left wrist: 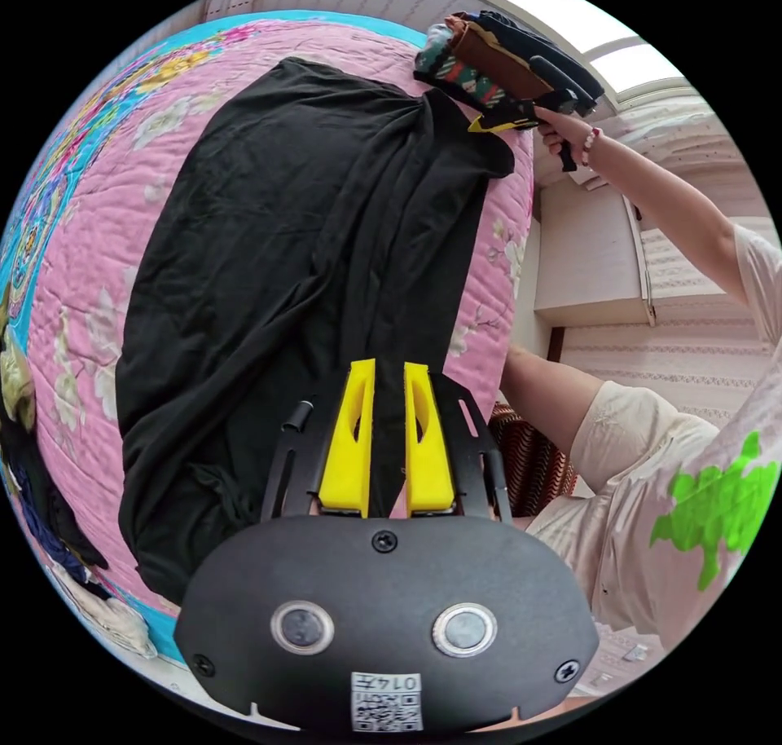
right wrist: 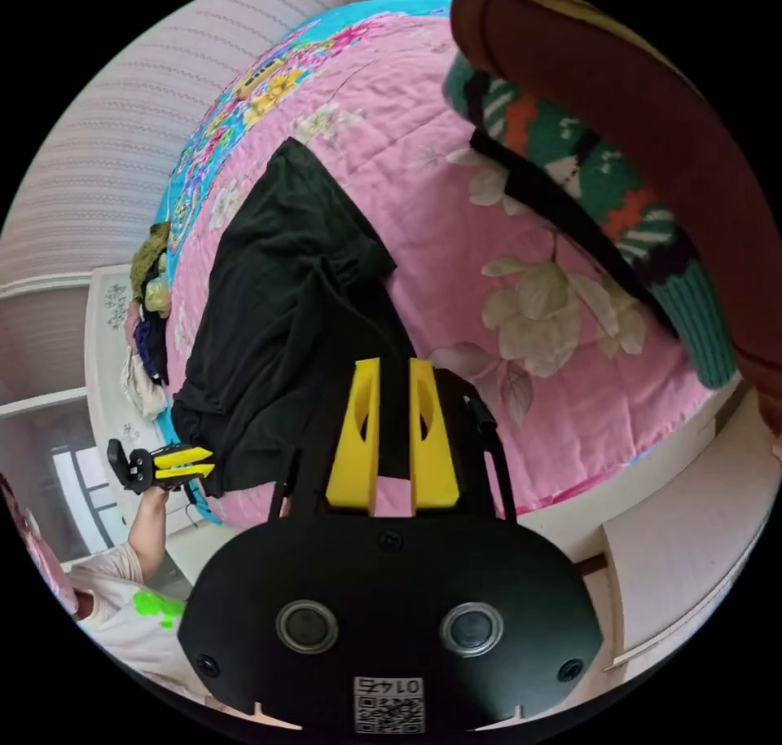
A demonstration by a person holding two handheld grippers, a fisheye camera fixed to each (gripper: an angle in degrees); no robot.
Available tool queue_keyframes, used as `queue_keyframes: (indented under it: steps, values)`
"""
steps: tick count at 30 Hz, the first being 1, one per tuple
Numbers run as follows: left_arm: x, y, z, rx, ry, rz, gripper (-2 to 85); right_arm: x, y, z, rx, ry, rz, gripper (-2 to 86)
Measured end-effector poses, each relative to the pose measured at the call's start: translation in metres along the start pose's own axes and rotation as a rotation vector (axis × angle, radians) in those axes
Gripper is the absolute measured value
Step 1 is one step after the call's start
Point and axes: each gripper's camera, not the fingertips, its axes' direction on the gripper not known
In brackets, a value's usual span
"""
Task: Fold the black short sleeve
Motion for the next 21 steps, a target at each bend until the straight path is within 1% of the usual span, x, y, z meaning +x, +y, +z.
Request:
queue_keyframes:
  steps: [2,3,5,8,9,12,14,17,18,21]
  values:
    - [0.001,-0.023,-0.005,0.017,-0.027,0.025,6.2,-0.007,-0.009,-0.018,0.097,0.014,-0.012,2.0]
    - [0.001,-0.030,-0.007,0.025,-0.035,0.032,6.2,-0.012,-0.016,-0.029,0.138,-0.017,-0.039,2.1]
    - [-0.004,-0.062,-0.020,0.064,-0.073,0.052,6.3,-0.015,-0.029,-0.039,0.137,-0.064,-0.077,2.8]
    - [-0.015,-0.117,-0.038,0.109,-0.107,0.077,6.8,-0.006,-0.031,-0.051,0.135,-0.128,-0.071,8.3]
    - [-0.016,-0.130,-0.041,0.120,-0.120,0.086,6.9,0.000,-0.022,-0.059,0.167,-0.156,-0.066,9.0]
    - [-0.023,-0.201,-0.050,0.123,-0.237,0.118,7.5,0.018,0.015,-0.069,0.242,-0.199,-0.022,10.4]
    - [-0.028,-0.259,-0.046,0.099,-0.320,0.129,7.9,0.029,0.040,-0.062,0.240,-0.212,0.020,11.0]
    - [-0.028,-0.324,-0.036,0.075,-0.396,0.135,8.4,0.046,0.076,-0.044,0.244,-0.248,0.093,11.3]
    - [-0.026,-0.334,-0.034,0.077,-0.413,0.145,8.6,0.052,0.085,-0.037,0.250,-0.275,0.121,11.4]
    - [-0.015,-0.385,-0.018,0.048,-0.552,0.189,9.9,0.064,0.094,-0.023,0.267,-0.365,0.164,11.4]
